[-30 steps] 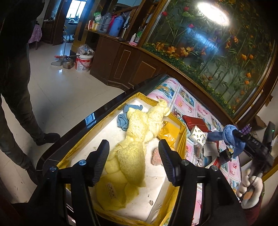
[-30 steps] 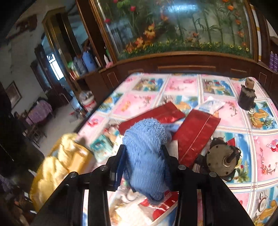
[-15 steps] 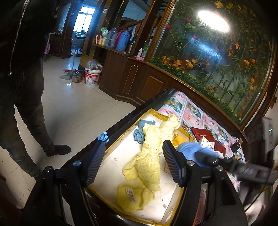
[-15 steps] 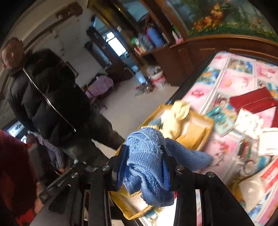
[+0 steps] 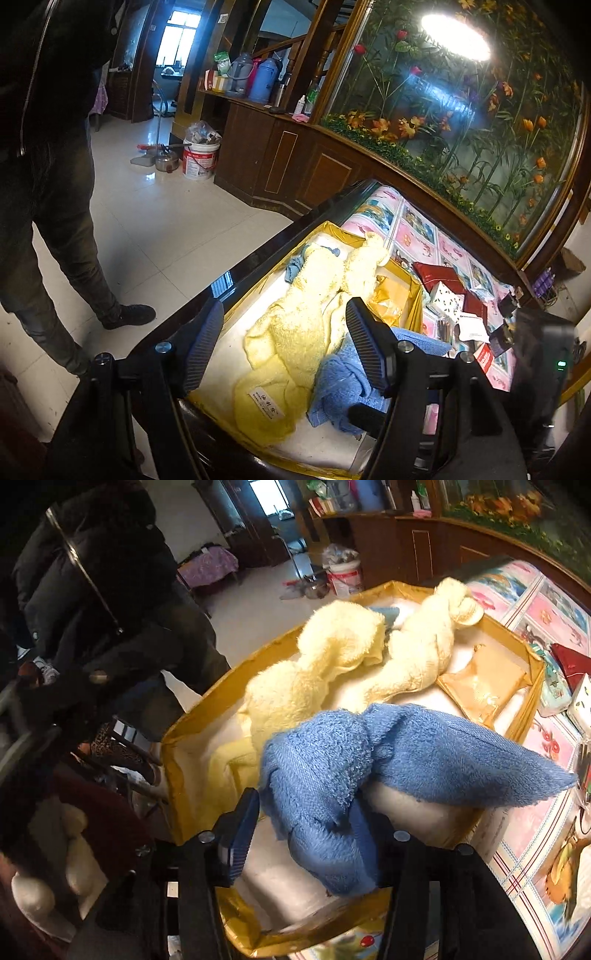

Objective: Organize soft objects
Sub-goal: 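Carry the blue towel over the tray and open the right tool, then grasp the white paper packet with the left tool while the right tool grasps the red-labelled white bag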

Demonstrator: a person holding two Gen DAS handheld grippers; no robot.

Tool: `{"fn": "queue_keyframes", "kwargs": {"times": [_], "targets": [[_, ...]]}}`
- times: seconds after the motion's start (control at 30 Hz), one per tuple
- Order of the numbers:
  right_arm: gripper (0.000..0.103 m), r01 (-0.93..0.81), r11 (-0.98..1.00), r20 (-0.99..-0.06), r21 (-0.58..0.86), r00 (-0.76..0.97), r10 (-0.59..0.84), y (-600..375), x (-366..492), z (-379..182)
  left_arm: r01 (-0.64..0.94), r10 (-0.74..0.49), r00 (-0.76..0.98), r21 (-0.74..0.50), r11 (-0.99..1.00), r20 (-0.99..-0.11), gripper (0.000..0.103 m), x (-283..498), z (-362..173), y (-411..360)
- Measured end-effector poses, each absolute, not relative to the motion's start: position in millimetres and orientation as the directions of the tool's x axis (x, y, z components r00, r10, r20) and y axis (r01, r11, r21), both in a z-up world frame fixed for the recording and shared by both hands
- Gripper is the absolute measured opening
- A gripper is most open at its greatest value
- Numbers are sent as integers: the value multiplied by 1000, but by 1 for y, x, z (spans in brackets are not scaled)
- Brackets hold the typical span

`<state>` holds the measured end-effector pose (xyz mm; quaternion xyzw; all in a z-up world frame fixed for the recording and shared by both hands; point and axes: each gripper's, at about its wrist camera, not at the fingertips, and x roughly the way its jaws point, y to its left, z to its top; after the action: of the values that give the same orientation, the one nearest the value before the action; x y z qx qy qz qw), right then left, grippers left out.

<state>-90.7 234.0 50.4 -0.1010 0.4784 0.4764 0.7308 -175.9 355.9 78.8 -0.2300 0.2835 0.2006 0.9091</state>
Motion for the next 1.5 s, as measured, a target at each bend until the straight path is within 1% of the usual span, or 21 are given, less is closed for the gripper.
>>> {"fn": "queue_keyframes", "kwargs": {"times": [0.03,0.07,0.23,0.3,0.4,0.5,0.67,0.8,0.9,1.0,1.13,1.23,1.37,1.43,1.5], "targets": [[59,-794,522,-781,310,101,617,224,-94,53,-499,245,757,-292,816,-606,74,-176,81,353],[65,-793,524,-765,311,119,633,212,-96,58,-499,254,758,-285,818,-601,75,-176,83,350],[66,-753,560,-695,345,196,692,145,-101,71,-441,207,780,-284,851,-591,75,-168,90,327],[66,-724,604,-671,335,267,692,113,-102,78,-424,180,770,-279,862,-612,75,-157,91,314],[68,-663,697,-673,272,387,631,70,-98,85,-357,87,762,-304,883,-641,75,-138,92,290],[69,-589,776,-669,225,485,563,24,-91,88,-286,15,742,-298,911,-670,75,-119,93,256],[70,-469,855,-680,221,554,480,-38,-61,87,-173,-65,705,-259,950,-706,75,-94,97,200],[71,-384,897,-669,219,610,424,-72,-41,94,-98,-134,684,-272,957,-718,75,-75,97,174],[72,-334,909,-665,248,624,411,-93,-22,93,-77,-139,689,-262,962,-711,75,-63,96,167],[72,-319,896,-673,308,593,442,-94,-8,84,-101,-97,680,-225,969,-726,75,-50,95,168],[72,-289,896,-742,337,504,442,-62,15,63,-142,-40,698,-193,971,-715,75,-41,101,180],[72,-243,906,-768,346,482,422,-40,30,52,-167,-22,703,-196,966,-711,75,-26,102,189],[72,-195,935,-832,296,428,352,-8,41,32,-164,-19,691,-182,969,-723,75,8,96,188],[72,-175,936,-839,306,414,352,0,42,22,-149,-50,669,-199,969,-742,75,30,88,186],[71,-186,942,-831,279,445,333,3,39,22,-154,-76,639,-224,962,-765,75,51,77,187]]}}
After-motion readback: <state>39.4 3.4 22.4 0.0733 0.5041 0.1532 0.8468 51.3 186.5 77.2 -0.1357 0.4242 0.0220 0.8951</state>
